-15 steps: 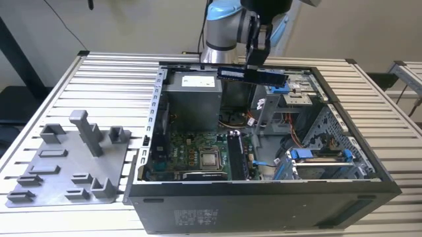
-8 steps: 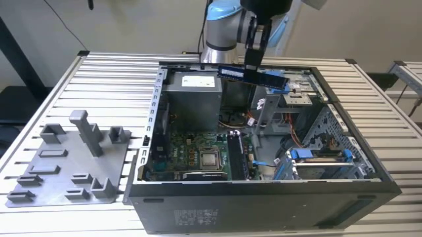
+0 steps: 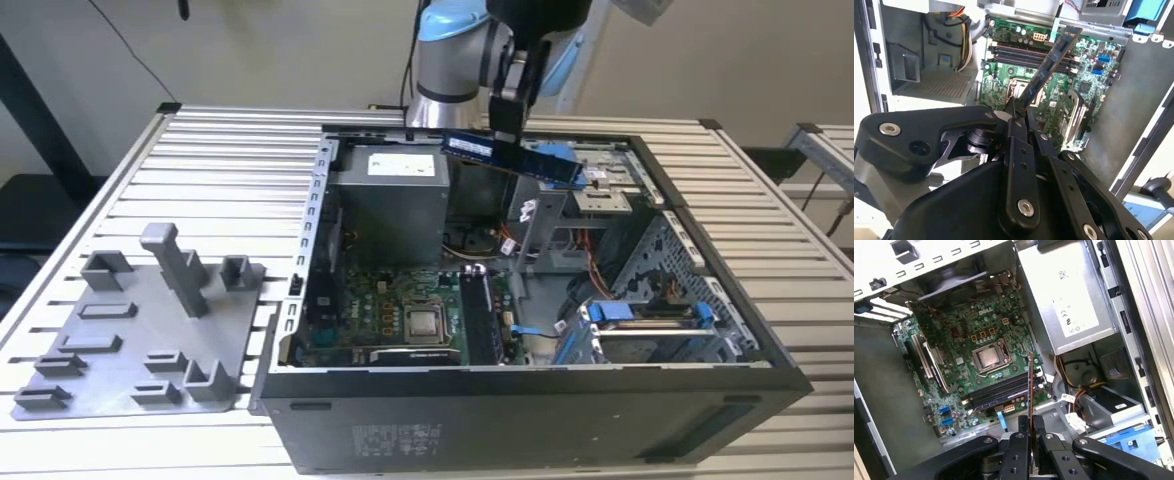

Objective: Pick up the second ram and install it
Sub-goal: 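Insert the second ram into the second slot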

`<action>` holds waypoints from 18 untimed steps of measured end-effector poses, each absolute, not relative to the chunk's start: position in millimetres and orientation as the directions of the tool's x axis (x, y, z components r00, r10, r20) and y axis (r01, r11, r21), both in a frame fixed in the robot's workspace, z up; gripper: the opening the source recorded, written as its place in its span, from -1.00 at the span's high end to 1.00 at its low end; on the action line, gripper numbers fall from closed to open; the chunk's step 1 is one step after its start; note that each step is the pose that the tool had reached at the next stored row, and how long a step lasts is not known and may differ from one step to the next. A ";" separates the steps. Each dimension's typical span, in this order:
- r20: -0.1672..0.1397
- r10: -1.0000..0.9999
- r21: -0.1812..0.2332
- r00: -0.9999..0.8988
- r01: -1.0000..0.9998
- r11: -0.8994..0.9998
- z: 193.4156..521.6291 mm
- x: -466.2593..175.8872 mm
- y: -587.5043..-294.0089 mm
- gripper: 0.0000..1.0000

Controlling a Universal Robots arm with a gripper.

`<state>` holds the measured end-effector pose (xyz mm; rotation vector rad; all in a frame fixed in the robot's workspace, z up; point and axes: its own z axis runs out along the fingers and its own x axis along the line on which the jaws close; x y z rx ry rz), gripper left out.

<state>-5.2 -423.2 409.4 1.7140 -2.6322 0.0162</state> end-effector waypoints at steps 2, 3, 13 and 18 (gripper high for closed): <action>0.006 -0.902 -0.008 -0.431 -0.902 0.431 409.1 -5.2 -423.2 0.72; 0.006 -0.896 -0.008 -0.444 -0.896 0.444 409.0 -5.2 -423.2 0.72; 0.006 -0.822 -0.008 -0.569 -0.822 0.569 407.6 -5.2 -423.2 0.72; 0.006 -0.780 -0.008 -0.626 -0.780 0.626 406.9 -5.2 -423.2 0.72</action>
